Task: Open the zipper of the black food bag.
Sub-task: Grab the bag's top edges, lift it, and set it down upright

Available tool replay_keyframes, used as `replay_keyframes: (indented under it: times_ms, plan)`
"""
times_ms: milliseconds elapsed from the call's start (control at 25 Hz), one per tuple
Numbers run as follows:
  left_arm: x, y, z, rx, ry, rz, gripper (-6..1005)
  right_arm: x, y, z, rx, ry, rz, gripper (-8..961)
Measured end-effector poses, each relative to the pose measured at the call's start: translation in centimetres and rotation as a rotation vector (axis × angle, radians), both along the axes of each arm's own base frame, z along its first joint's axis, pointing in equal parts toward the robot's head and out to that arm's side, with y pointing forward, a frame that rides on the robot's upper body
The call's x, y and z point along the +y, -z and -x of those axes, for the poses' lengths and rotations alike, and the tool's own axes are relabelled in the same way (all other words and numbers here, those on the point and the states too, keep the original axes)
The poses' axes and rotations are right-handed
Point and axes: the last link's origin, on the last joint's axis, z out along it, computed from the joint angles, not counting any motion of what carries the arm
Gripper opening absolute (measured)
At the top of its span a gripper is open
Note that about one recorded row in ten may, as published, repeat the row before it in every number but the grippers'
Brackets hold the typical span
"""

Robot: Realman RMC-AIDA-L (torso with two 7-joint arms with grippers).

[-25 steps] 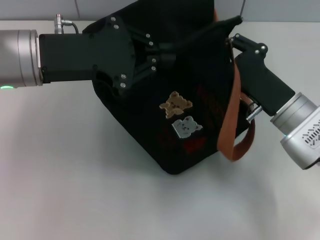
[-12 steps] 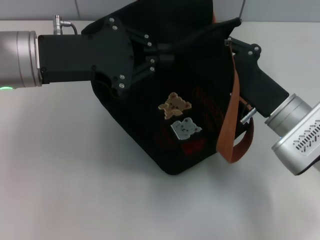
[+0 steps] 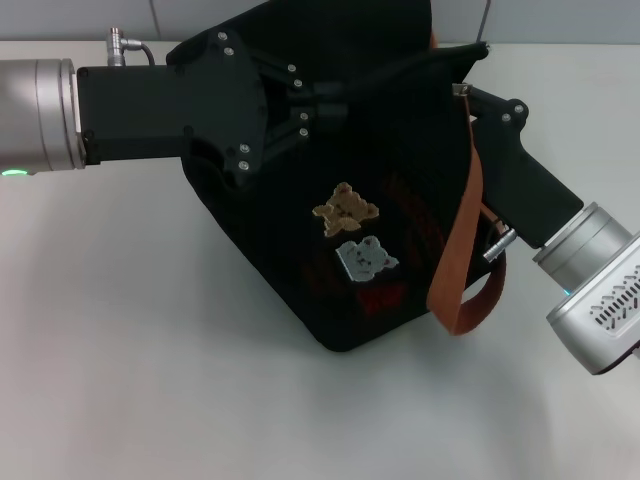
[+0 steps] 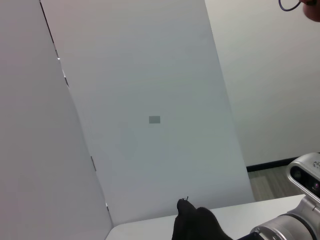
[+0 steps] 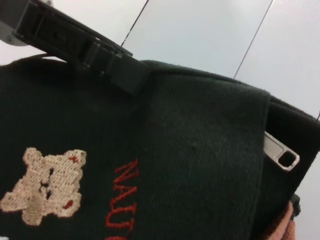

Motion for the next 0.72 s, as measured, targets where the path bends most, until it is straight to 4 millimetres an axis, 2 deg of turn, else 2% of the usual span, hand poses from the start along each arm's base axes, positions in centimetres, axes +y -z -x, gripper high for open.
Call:
replay_keyframes:
  times_ms: [400, 720]
  plan:
    - [0.3, 0.0, -0.1, 0.000, -0.005, -0.010, 79, -1.1, -0.1, -0.7, 0.021, 0.019, -0.001, 287]
    - [0.2, 0.2, 0.0, -0.002, -0.010, -0.002, 79, -1.5, 0.1, -0.4, 0.032, -0.010, 0.008, 287]
